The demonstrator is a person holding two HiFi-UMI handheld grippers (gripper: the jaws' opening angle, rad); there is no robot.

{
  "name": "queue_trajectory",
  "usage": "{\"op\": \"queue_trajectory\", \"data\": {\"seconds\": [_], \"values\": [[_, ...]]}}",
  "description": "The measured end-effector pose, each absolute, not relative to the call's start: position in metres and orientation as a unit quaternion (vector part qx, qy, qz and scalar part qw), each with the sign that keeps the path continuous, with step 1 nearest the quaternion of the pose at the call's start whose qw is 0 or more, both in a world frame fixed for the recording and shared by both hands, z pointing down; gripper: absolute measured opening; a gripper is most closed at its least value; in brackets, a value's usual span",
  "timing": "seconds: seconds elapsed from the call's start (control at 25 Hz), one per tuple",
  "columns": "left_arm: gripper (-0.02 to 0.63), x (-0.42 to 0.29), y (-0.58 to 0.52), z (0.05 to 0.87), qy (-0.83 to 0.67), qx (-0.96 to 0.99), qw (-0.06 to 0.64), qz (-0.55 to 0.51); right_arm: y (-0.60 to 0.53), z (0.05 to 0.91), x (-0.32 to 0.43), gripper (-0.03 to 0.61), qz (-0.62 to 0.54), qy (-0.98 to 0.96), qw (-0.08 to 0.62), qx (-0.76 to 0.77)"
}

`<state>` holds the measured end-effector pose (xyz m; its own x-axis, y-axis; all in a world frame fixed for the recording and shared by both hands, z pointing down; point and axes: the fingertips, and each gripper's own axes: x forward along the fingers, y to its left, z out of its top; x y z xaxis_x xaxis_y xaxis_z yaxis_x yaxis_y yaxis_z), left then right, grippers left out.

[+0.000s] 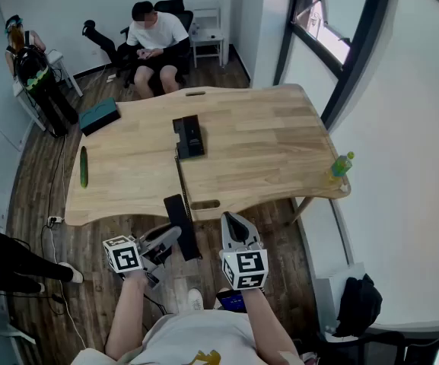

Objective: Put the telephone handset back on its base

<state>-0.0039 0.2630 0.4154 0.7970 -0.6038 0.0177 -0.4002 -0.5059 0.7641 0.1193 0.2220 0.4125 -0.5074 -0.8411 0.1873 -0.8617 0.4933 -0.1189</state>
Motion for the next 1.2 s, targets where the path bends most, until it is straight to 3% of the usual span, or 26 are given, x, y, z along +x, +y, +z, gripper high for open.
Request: {"op": "queue_trajectory", "data": {"seconds": [0.48, 1.2], "values": [[0.072, 0.006, 0.27, 0.422, -0.273, 0.861, 0.413, -0.116, 0.23, 0.422, 0.125, 0.003, 0.088, -0.861, 0.071, 0.495], [0.072, 0.013, 0.252, 0.424, -0.303, 0.85, 0.412, -0.127, 0.213, 0.41, 0.151, 0.003, 0.097, -0.872, 0.036, 0.479]]}}
